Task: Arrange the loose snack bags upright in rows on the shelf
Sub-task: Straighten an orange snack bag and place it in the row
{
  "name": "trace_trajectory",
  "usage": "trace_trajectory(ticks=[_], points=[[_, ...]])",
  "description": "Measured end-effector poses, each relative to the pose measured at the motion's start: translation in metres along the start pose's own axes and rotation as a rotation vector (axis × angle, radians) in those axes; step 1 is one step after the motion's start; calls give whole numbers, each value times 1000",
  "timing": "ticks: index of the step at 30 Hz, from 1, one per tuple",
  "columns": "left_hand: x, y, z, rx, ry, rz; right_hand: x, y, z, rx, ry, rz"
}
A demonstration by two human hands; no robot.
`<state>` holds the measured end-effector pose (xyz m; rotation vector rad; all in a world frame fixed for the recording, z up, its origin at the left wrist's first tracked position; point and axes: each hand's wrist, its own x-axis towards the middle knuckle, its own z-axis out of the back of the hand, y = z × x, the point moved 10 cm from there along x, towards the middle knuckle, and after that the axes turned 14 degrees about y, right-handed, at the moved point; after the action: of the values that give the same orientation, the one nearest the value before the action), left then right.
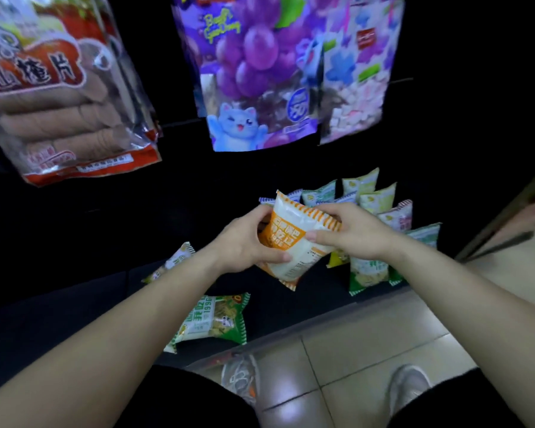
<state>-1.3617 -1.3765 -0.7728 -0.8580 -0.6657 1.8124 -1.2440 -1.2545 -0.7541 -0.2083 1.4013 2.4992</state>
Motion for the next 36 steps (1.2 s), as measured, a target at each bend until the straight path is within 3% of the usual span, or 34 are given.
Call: trace_trajectory(ticks=[4,8,11,15,20,27,31,36], points=[[11,-4,-10,-145,-29,-20,-16,-13,22,78,-150,-5],[23,-7,-3,-104,-217,64,-26,-36,51,-49,-386,-82],[31,-4,11,-66,-359,132,-23,-50,49,-92,-383,-152],[44,-5,9,-140,-416,106,-3,-44,32,-98,-285,-76],[61,-8,-1,-278,-361,48,6,-34,33,-71,-307,19],[63,-31,-7,-382,-173,-141,8,-53,41,143,-278,-26],[57,-41,-10,-378,-119,-198,8,-54,50,126,-376,-46],[52,-32,9,-324,-226,-195,7,-51,55,125,-367,-63]])
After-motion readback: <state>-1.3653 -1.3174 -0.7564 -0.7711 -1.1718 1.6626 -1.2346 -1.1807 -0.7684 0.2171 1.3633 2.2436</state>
